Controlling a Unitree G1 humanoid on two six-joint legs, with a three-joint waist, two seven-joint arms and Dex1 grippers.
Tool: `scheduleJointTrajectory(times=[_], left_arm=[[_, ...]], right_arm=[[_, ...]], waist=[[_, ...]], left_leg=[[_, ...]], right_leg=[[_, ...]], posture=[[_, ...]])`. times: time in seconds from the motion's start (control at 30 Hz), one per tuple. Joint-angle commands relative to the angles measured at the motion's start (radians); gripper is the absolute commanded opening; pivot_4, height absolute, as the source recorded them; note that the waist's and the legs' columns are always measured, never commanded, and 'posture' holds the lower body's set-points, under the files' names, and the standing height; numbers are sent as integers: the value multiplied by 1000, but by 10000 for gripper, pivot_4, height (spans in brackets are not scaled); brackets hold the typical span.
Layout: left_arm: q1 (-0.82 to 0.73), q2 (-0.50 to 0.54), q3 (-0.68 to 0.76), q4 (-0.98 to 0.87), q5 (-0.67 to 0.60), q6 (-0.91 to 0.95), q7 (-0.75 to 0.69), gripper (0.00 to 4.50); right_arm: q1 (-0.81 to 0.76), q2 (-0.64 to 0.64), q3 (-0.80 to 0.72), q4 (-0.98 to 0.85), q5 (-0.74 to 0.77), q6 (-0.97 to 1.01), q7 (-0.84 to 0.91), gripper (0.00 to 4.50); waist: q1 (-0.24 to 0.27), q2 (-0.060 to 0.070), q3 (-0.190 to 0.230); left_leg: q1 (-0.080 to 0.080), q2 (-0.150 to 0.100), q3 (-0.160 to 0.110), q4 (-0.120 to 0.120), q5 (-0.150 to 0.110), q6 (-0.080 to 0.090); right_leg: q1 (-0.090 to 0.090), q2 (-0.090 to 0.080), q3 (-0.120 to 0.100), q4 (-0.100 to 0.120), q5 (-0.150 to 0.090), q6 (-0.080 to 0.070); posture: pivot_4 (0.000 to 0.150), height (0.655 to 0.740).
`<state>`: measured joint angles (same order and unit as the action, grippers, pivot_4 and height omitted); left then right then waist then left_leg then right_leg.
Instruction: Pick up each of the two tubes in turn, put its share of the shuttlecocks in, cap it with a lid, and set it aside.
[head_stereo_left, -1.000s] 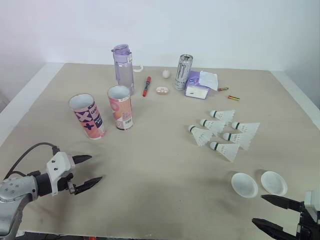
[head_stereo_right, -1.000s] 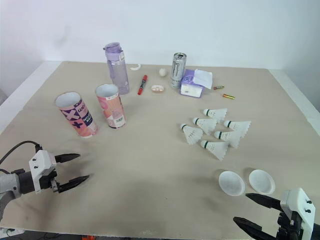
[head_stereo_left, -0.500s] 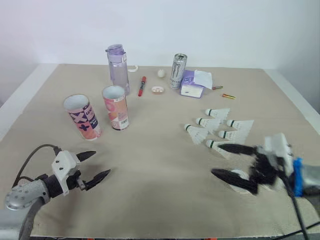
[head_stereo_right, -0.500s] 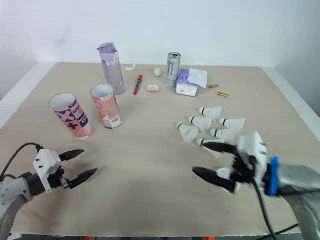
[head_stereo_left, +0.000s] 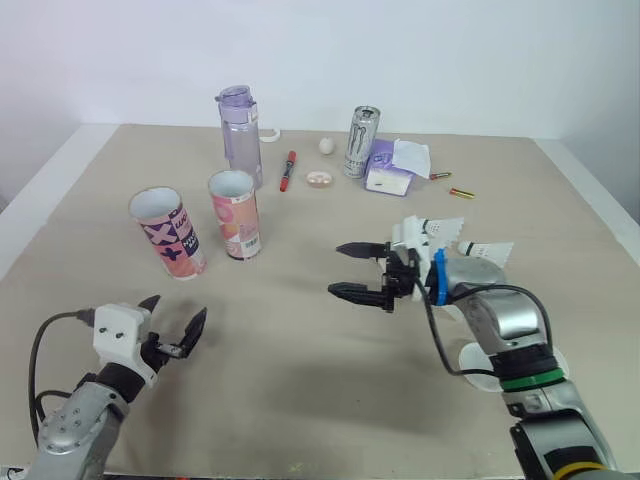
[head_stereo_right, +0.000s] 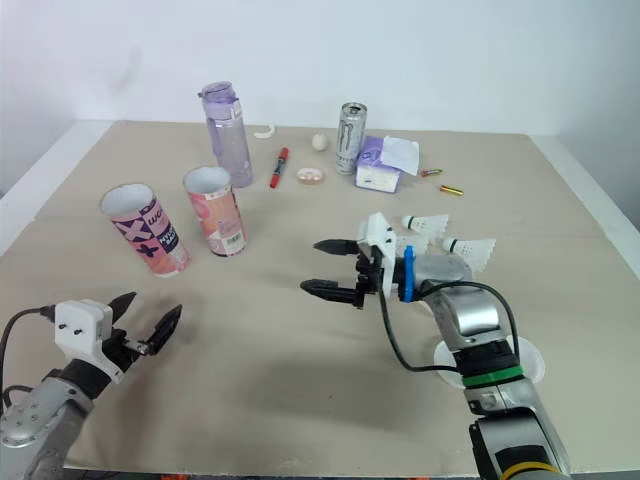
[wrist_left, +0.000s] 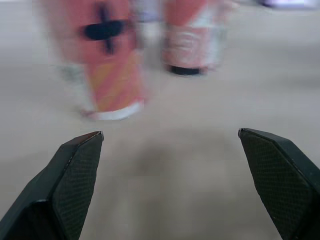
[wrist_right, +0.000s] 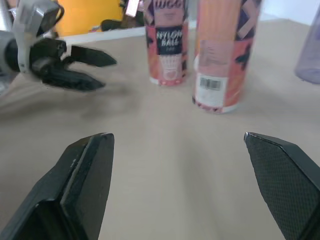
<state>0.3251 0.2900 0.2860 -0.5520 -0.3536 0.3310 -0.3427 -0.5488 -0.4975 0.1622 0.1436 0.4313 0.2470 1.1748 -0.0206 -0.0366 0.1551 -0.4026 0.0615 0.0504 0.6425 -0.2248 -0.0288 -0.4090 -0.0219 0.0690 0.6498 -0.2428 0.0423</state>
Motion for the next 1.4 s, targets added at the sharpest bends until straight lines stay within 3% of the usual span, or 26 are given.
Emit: scheduleJointTrajectory(times=[0.03,0.53,1.4], left_arm=[[-39,-39,4,-31,18,19,94,45000],[-250,-37,7,156,51,49,200,45000],[-500,107,-16,522,75,-40,33,45000]], right_arm=[[-34,12,1,31,-25,-66,44,44600],[-72,46,-22,96,-71,-111,28,44600],[-63,43,-41,47,-84,-55,-64,44600]], waist=[[-1,0,0],[-1,0,0],[-1,1,0]], left_leg=[[0,0,0,0,0,0],[-1,1,0,8,0,0],[-3,1,1,8,0,0]], right_leg=[[0,0,0,0,0,0],[1,2,2,1,5,1],[-1,3,2,1,6,2]], posture=[[1500,7400],[1500,7400],[1500,7400]])
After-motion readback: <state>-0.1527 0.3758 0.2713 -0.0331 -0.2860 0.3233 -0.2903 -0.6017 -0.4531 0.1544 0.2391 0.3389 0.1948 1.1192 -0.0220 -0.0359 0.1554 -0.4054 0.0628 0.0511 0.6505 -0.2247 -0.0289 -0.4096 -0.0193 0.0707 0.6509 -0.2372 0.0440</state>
